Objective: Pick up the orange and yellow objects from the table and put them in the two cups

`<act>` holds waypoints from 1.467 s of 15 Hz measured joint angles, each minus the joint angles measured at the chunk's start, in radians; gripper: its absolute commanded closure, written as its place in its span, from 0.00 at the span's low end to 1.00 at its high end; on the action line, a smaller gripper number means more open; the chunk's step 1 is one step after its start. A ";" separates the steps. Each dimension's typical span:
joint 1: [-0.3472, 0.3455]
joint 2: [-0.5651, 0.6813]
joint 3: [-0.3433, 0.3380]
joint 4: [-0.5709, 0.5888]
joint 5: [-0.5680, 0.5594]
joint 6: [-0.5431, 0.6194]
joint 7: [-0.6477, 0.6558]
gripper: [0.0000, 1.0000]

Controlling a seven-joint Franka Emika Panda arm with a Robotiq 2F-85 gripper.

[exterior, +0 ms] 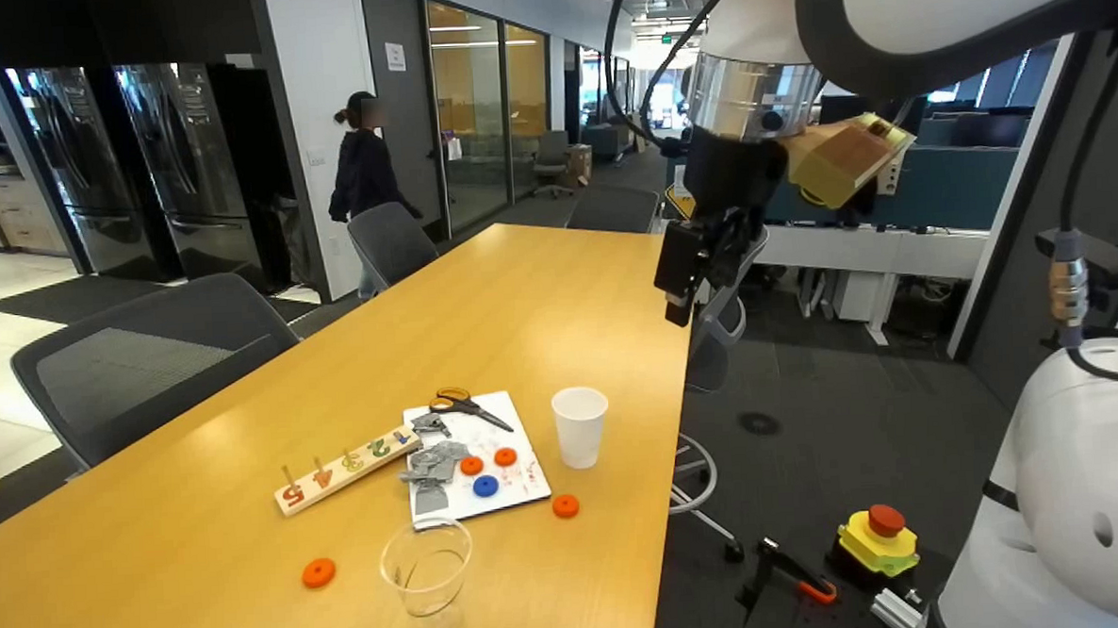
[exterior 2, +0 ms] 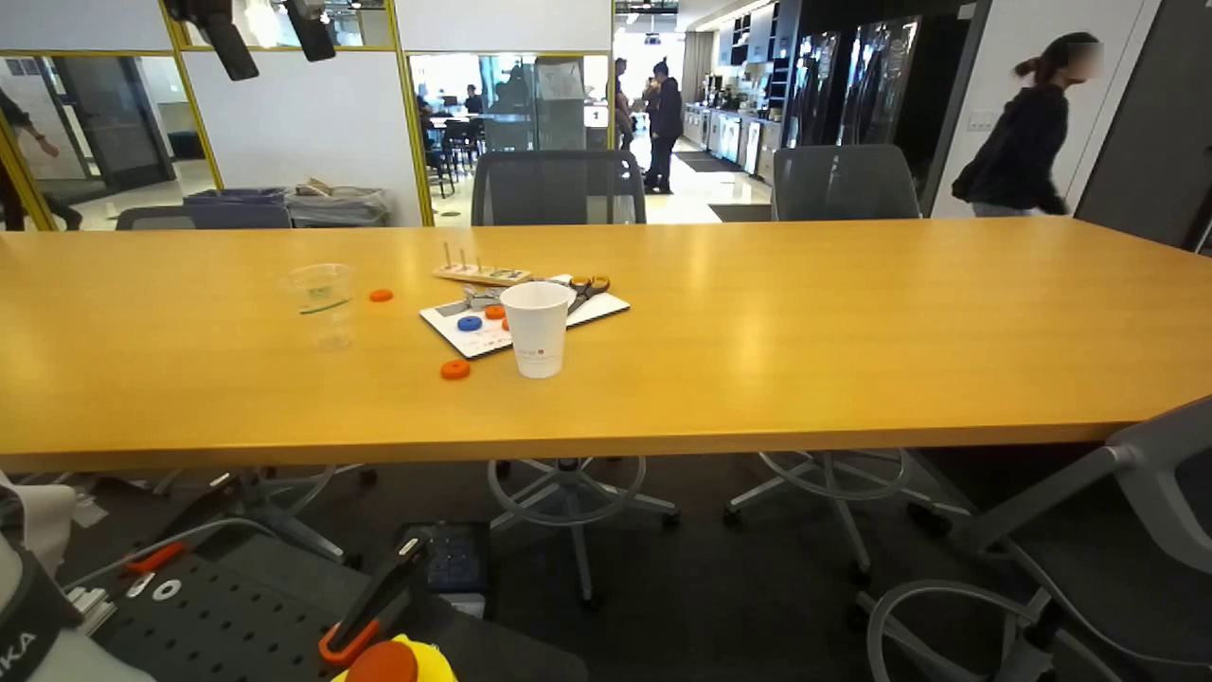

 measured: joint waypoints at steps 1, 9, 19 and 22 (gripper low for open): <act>0.003 0.000 -0.004 -0.016 0.001 0.005 0.000 0.00; 0.025 0.106 -0.027 -0.143 0.054 0.182 0.003 0.00; 0.022 0.663 -0.008 -0.151 0.063 0.728 0.082 0.00; 0.006 0.808 -0.011 -0.147 0.032 0.853 0.112 0.00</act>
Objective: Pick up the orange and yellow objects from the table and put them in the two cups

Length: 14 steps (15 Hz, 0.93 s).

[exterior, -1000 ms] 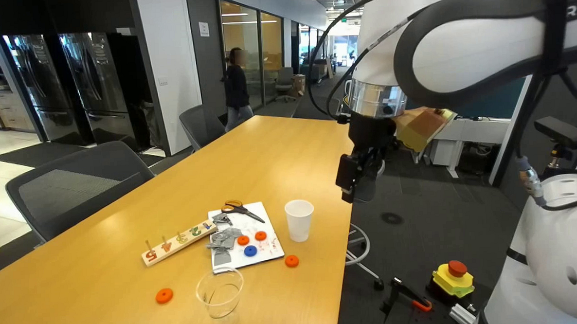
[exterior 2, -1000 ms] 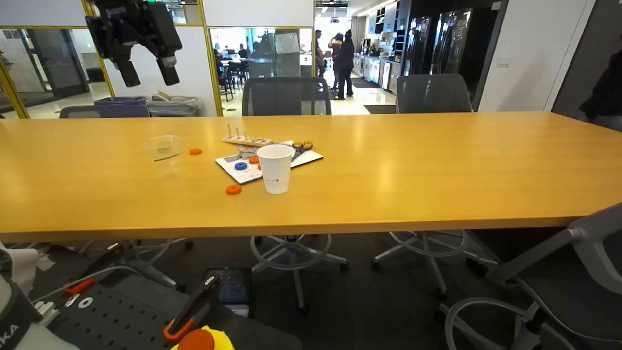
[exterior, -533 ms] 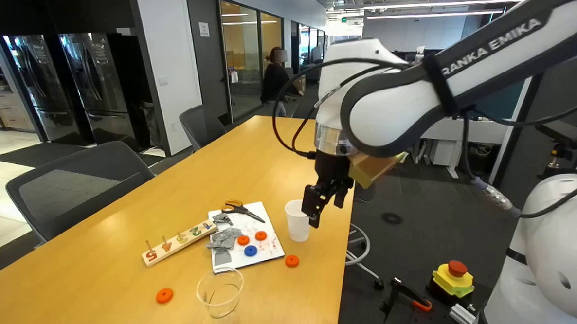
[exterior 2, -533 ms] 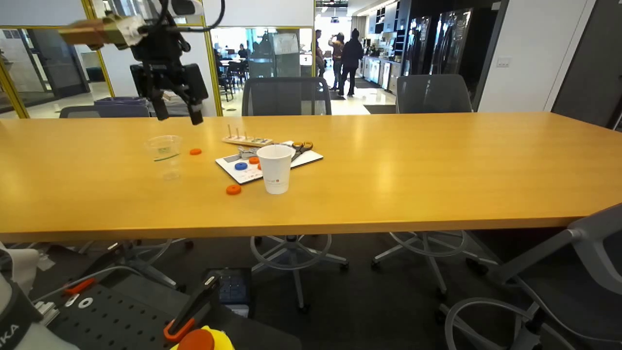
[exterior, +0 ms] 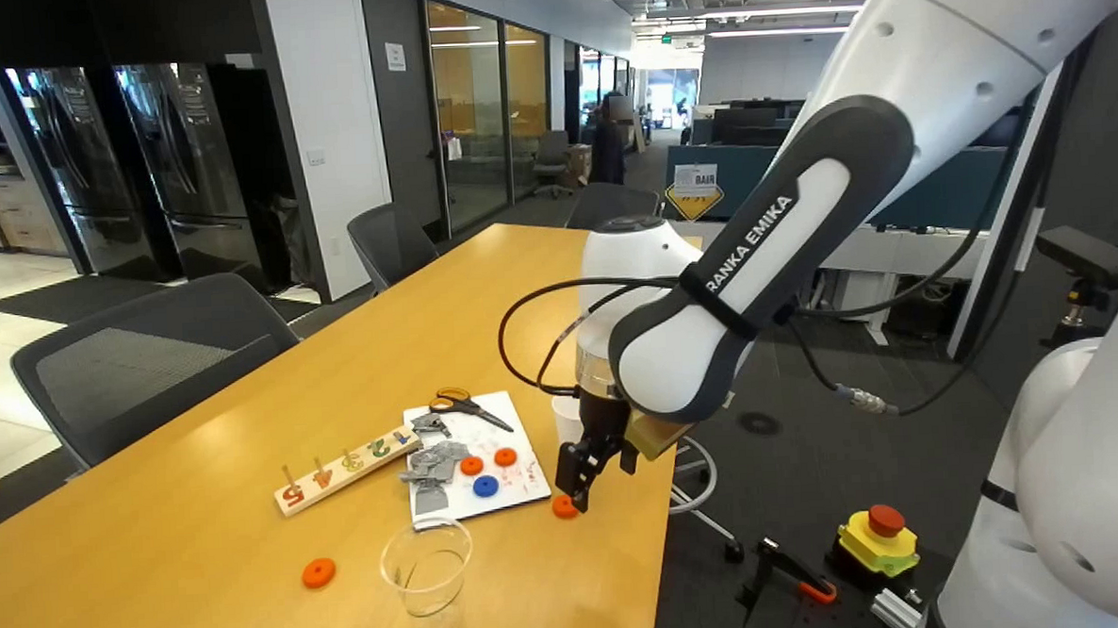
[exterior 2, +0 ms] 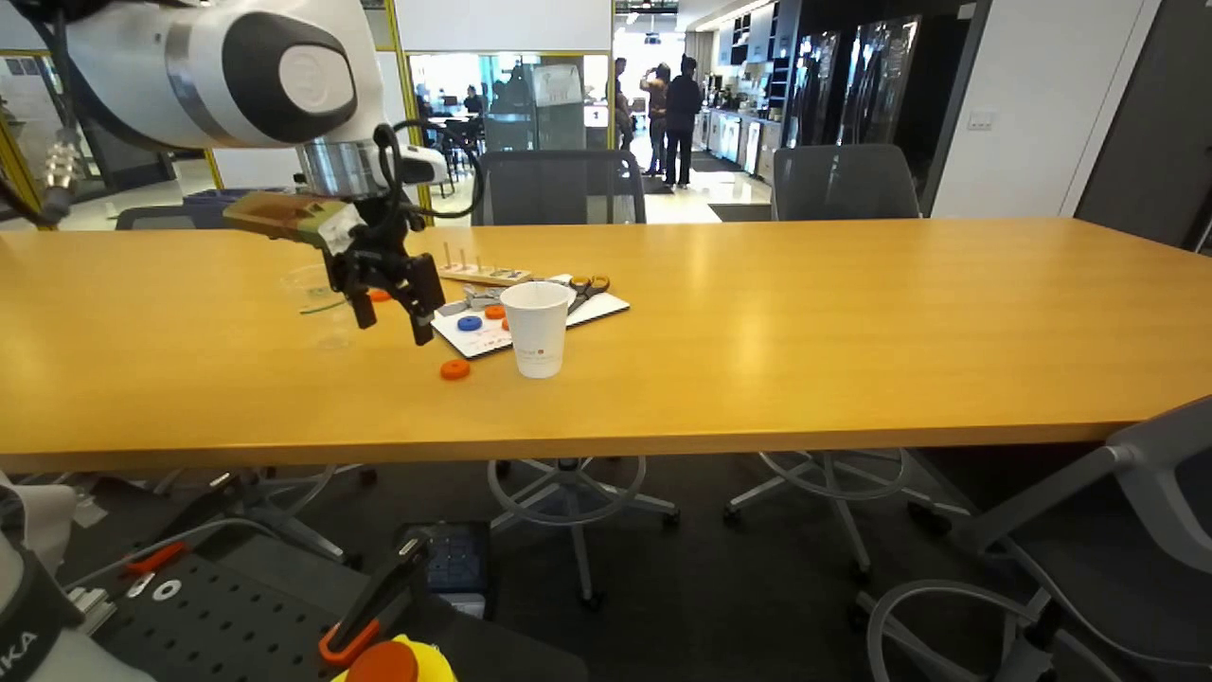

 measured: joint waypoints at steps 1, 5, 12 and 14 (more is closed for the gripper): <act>-0.005 0.042 -0.005 0.006 -0.012 0.032 0.006 0.00; -0.011 0.168 -0.038 0.053 -0.059 0.098 0.020 0.00; 0.000 0.310 -0.089 0.168 -0.078 0.107 0.020 0.00; 0.006 0.346 -0.095 0.201 -0.075 0.107 0.019 0.00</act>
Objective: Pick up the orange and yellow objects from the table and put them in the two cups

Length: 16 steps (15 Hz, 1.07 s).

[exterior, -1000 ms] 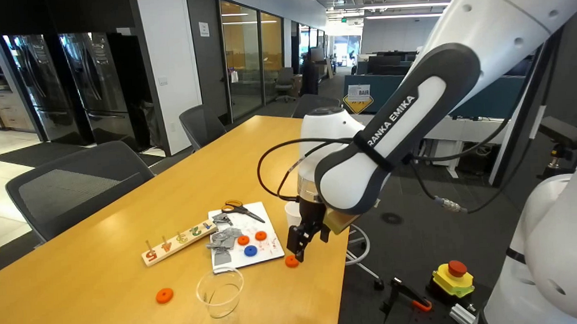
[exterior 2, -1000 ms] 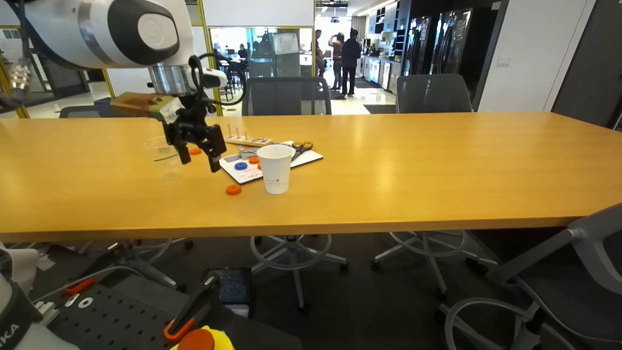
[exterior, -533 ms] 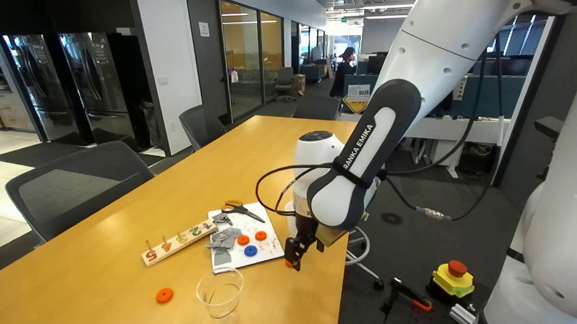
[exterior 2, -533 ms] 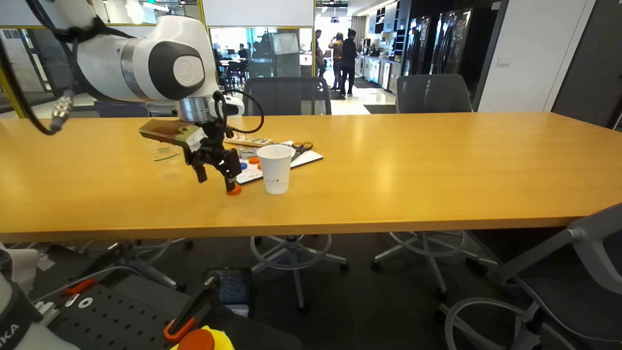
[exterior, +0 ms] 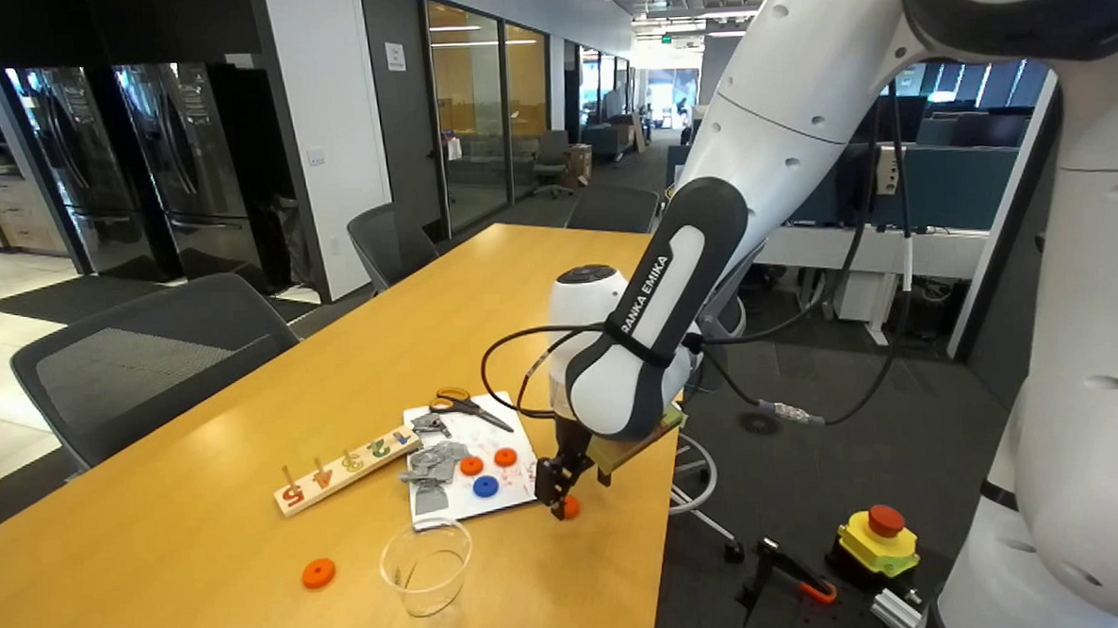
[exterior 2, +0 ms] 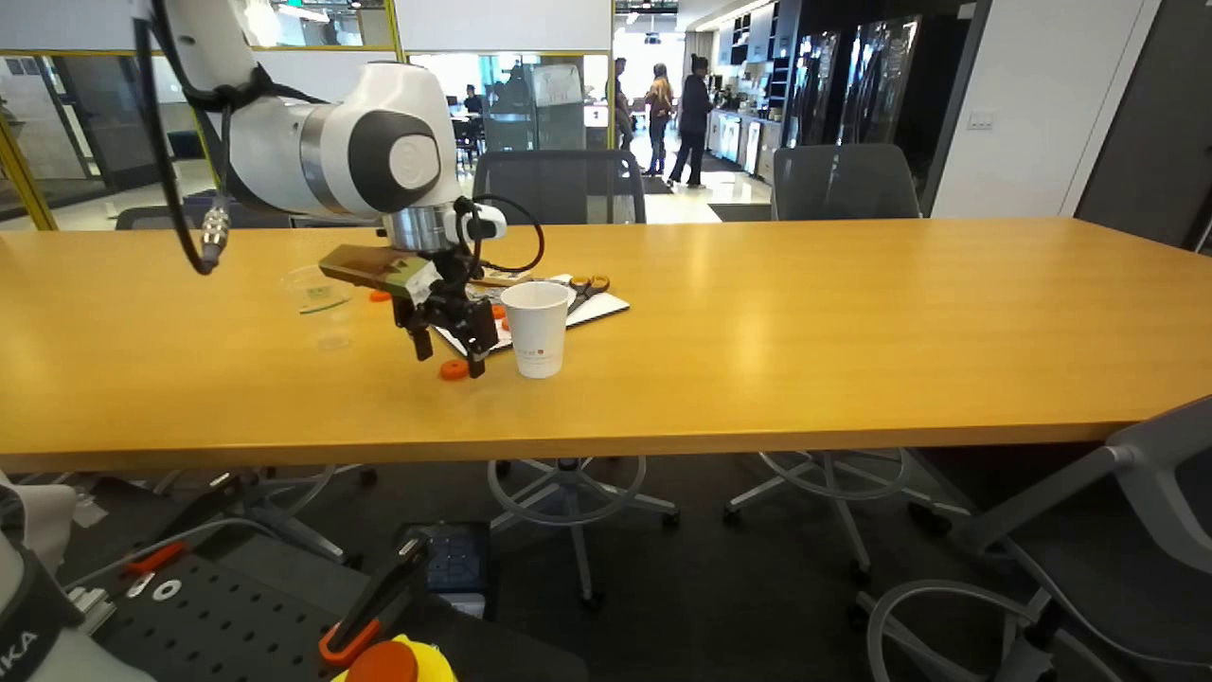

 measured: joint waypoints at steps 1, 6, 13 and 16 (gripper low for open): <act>0.002 0.016 -0.001 0.014 0.003 0.000 0.000 0.00; 0.009 0.073 -0.001 0.060 0.031 0.000 -0.010 0.00; 0.008 0.082 -0.001 0.067 0.091 0.000 -0.057 0.51; 0.007 0.074 -0.002 0.069 0.099 -0.001 -0.066 0.73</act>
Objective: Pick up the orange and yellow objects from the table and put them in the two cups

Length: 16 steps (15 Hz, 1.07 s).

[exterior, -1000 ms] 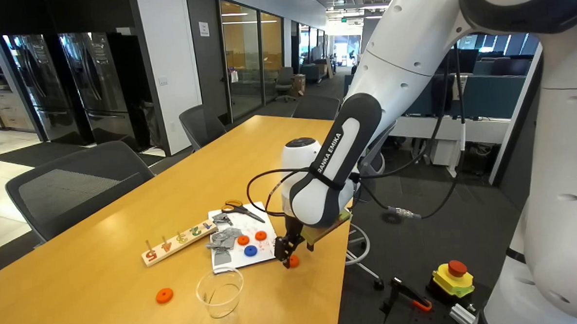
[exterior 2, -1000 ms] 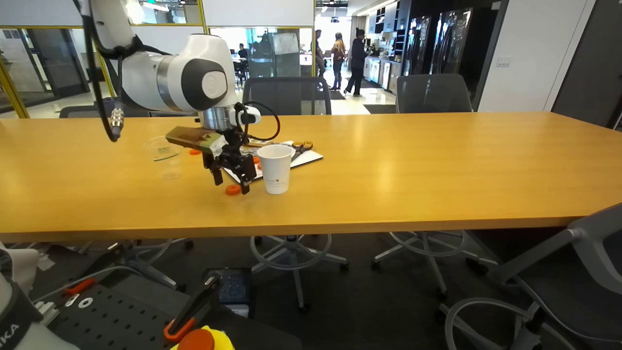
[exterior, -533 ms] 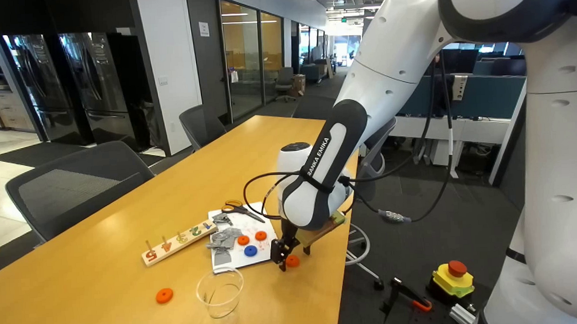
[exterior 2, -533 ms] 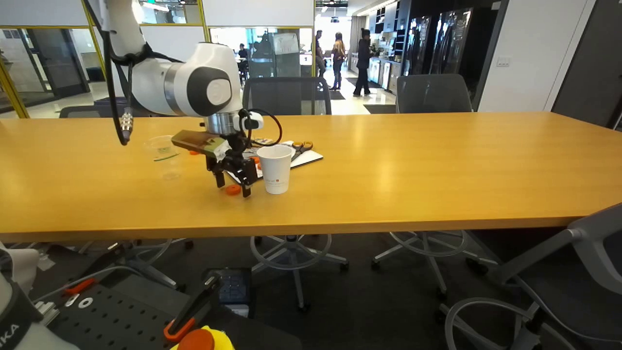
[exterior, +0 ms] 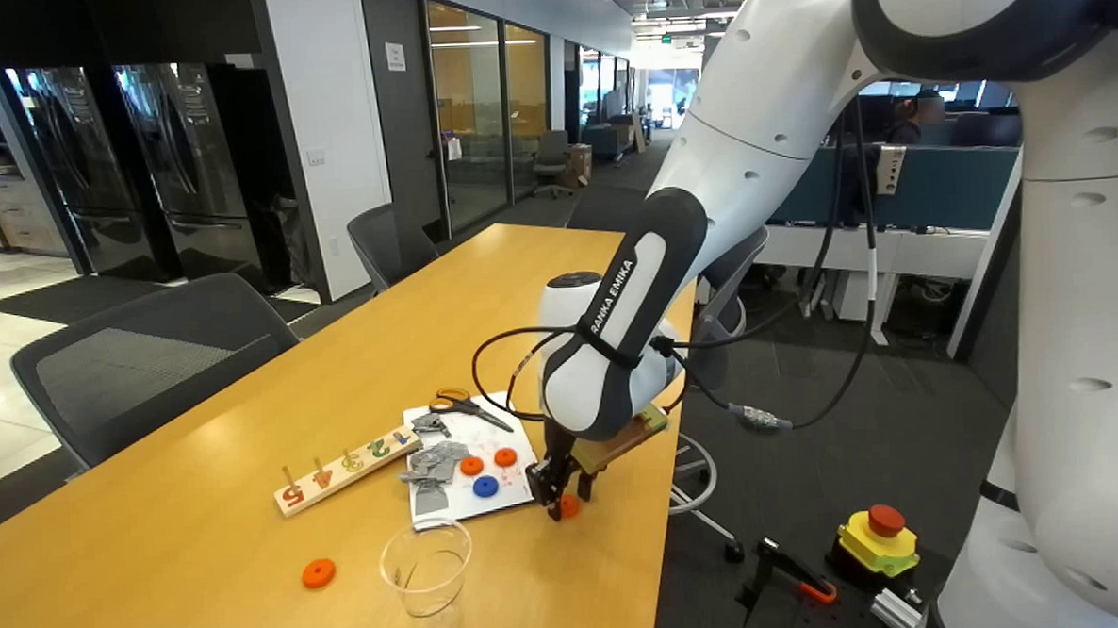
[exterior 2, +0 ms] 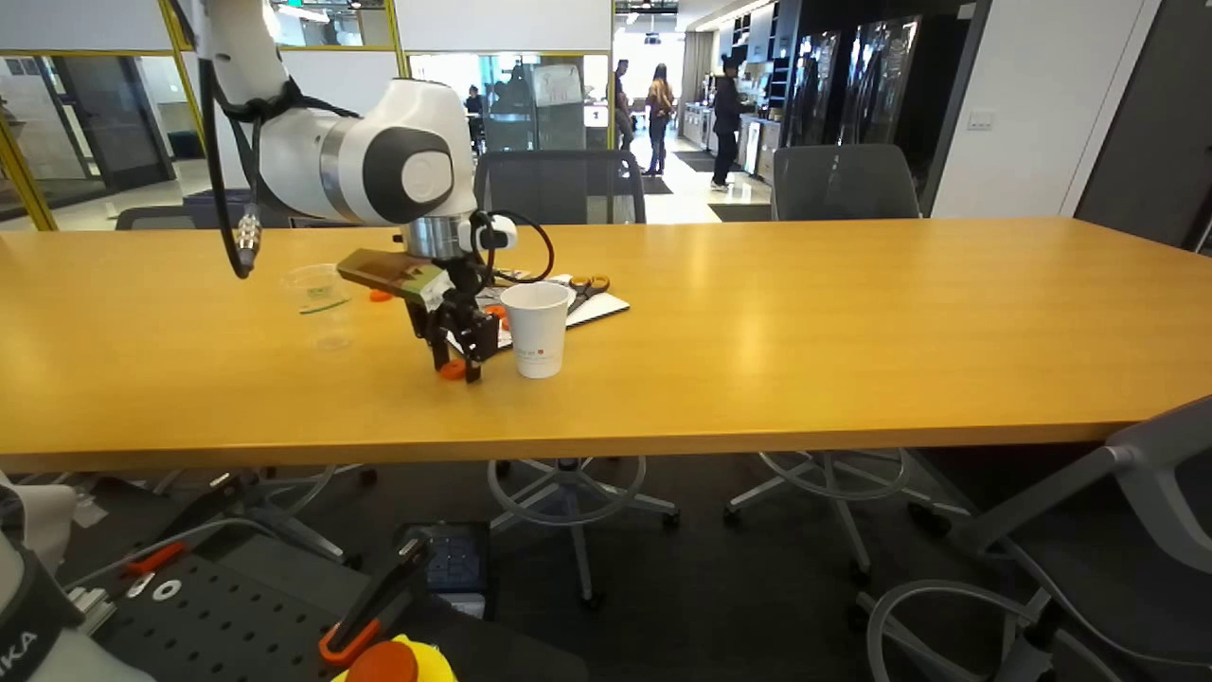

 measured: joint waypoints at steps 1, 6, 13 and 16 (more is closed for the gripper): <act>0.000 -0.003 0.000 0.000 0.000 -0.001 -0.001 0.80; 0.000 -0.019 0.014 0.002 0.035 -0.040 -0.041 0.78; -0.008 -0.237 0.045 0.023 0.146 -0.257 -0.175 0.79; -0.011 -0.321 0.011 0.041 0.095 -0.274 -0.159 0.79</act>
